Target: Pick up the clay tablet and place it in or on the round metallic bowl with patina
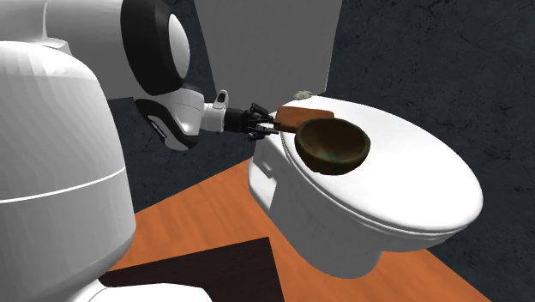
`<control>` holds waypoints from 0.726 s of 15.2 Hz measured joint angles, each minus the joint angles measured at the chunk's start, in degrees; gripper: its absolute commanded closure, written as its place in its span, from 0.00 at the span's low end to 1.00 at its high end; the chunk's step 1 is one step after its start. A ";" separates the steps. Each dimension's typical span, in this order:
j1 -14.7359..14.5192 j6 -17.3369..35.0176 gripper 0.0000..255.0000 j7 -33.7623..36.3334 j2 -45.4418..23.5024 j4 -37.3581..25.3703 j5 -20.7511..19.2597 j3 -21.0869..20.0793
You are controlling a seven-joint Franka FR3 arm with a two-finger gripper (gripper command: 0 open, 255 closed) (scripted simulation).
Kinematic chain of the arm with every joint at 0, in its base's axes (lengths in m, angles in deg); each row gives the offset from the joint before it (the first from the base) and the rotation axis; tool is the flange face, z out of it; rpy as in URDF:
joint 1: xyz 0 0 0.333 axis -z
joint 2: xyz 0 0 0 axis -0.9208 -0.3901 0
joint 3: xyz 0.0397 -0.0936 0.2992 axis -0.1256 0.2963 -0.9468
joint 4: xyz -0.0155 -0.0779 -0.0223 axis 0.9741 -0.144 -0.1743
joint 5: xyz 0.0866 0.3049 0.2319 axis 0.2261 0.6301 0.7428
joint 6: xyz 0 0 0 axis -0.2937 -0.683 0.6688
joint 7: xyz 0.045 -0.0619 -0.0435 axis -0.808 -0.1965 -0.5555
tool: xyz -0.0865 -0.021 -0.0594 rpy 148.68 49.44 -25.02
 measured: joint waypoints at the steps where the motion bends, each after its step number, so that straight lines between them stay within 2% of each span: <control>1: -0.04 -0.14 1.00 -0.48 0.39 -0.11 0.05 -0.03; 11: -0.13 -1.17 1.00 -5.18 6.53 1.21 0.24 -0.10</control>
